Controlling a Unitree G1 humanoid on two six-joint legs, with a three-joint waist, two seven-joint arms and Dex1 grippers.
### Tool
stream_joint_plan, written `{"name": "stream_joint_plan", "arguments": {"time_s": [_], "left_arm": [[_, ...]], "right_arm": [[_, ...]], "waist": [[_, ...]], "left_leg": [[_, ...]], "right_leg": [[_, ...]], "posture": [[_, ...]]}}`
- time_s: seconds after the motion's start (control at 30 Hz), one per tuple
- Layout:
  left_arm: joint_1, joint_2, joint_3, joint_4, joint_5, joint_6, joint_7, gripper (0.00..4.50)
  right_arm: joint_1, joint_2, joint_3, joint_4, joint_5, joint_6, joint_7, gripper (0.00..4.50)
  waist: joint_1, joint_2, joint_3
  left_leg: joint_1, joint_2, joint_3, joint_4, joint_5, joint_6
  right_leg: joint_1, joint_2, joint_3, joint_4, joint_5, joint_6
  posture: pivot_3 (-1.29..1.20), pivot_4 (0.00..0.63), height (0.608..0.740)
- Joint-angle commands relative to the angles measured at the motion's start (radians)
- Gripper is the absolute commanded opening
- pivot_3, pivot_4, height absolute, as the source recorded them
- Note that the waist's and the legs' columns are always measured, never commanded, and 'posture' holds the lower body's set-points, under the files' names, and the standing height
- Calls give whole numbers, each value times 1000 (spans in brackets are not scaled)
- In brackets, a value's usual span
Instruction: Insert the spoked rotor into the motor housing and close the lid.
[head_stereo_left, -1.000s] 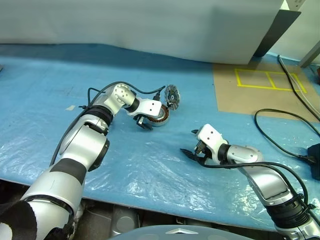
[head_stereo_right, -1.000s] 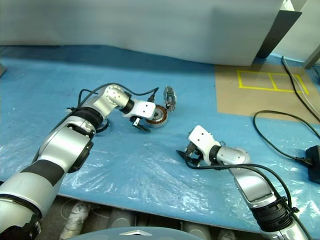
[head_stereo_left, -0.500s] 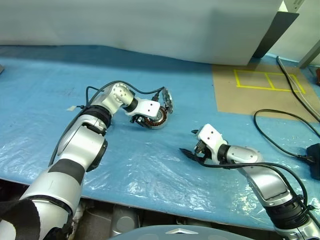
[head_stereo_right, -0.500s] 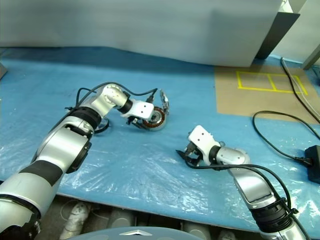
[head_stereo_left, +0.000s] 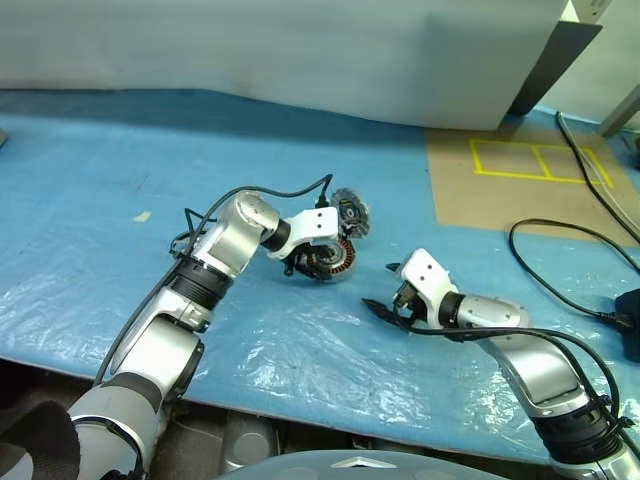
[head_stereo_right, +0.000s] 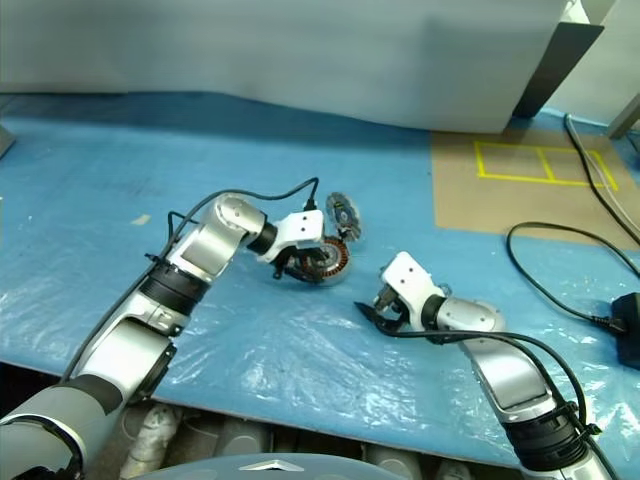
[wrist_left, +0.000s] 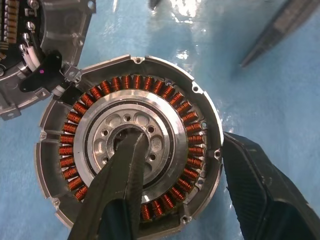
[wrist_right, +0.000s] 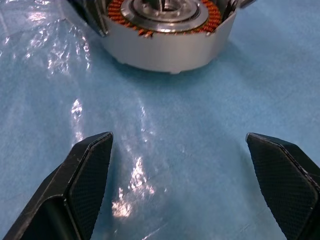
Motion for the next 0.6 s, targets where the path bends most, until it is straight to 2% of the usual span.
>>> {"name": "stream_joint_plan", "arguments": {"time_s": [0.03,0.27,0.33,0.43,0.47,0.6], "left_arm": [[-26,-1,-18,-79,-42,224,6,2144],[-40,12,-45,-106,-121,364,36,2144],[-42,32,-51,-116,-135,346,46,2144],[-19,66,-53,-127,-156,228,54,2144],[-12,75,-60,-121,-155,188,64,2691],[-4,86,-87,-115,-159,168,92,3893]], "right_arm": [[-1,-5,0,-24,1,-22,10,4500],[-21,-5,-1,-22,16,-17,34,4500],[-31,-8,-4,-1,8,-28,38,4500],[-50,0,-3,23,1,-36,37,4500],[-55,4,0,28,0,-39,36,4500],[-63,12,16,38,-7,-49,36,4500]], "waist": [[-10,1,0],[-19,4,1],[-18,4,1],[-21,4,1],[-21,5,2],[-18,5,2]], "left_leg": [[0,0,0,0,0,0],[-1,0,0,-1,0,0],[-1,-1,0,-1,0,0],[-1,-1,0,-2,0,0],[-1,0,0,-2,0,0],[-1,0,0,-2,0,0]], "right_leg": [[0,0,0,0,0,0],[-1,0,0,-1,0,0],[-1,0,0,-1,0,0],[-1,1,0,-1,0,-1],[-1,1,0,-1,0,-1],[-1,1,0,-1,0,-1]], "posture": [[0,150,740],[0,150,740],[0,150,740],[0,150,740],[0,150,740],[0,150,740]]}}
